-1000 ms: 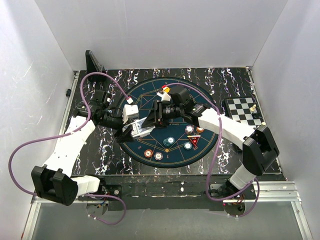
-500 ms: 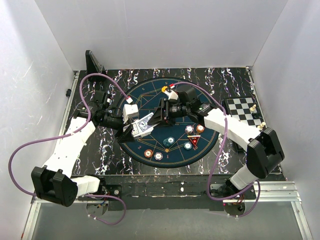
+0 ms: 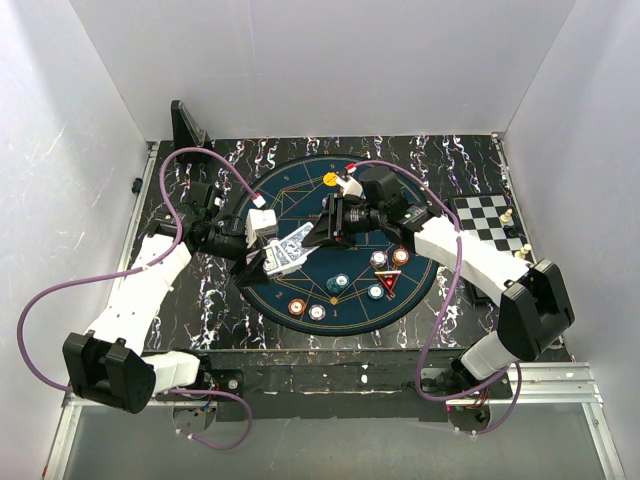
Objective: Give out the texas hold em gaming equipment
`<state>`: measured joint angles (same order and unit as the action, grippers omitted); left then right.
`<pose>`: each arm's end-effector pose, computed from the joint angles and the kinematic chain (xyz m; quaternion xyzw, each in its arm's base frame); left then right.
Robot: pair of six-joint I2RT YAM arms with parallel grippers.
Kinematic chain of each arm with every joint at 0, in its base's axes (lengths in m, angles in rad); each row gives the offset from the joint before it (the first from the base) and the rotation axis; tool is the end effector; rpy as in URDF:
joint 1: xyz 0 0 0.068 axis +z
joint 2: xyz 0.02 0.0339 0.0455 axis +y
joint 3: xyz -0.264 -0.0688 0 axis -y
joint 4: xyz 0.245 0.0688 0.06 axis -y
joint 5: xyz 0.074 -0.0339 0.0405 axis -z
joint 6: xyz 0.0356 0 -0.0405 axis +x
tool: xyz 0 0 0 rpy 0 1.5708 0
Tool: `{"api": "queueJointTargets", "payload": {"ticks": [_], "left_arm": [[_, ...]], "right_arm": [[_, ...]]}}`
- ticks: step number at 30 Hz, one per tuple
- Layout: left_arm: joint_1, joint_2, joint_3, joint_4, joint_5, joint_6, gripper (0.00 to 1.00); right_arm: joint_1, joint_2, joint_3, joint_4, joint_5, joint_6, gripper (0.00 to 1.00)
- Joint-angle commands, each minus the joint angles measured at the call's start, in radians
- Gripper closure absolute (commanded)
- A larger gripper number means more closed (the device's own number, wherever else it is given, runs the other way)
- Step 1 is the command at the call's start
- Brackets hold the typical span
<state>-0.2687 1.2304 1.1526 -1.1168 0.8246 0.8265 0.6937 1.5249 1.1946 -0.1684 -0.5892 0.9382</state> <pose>0.2021 -0.0828 0.3118 0.5326 0.7294 -0.3313 0.2731 0.2565 0.2390 0.3050 -0.0469 0.8346 0.5270 0.1530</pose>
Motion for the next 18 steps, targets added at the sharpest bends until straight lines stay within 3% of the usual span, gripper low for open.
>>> {"api": "queueJointTargets", "payload": {"ticks": [1,7,13,18], "left_arm": [[-0.003,-0.029,-0.008,0.017,0.039,0.006,0.80],[-0.003,-0.034,-0.022,0.028,0.030,0.005,0.81],[0.005,-0.028,-0.030,0.038,0.022,-0.001,0.82],[0.013,-0.026,-0.033,0.048,0.016,-0.009,0.82]], "right_arm": [[-0.011,-0.043,0.010,-0.006,0.020,-0.024,0.60],[-0.016,-0.048,0.019,-0.023,0.028,-0.036,0.70],[-0.028,-0.057,0.048,-0.045,0.037,-0.041,0.92],[-0.048,-0.051,0.080,-0.066,0.025,-0.052,0.94]]}}
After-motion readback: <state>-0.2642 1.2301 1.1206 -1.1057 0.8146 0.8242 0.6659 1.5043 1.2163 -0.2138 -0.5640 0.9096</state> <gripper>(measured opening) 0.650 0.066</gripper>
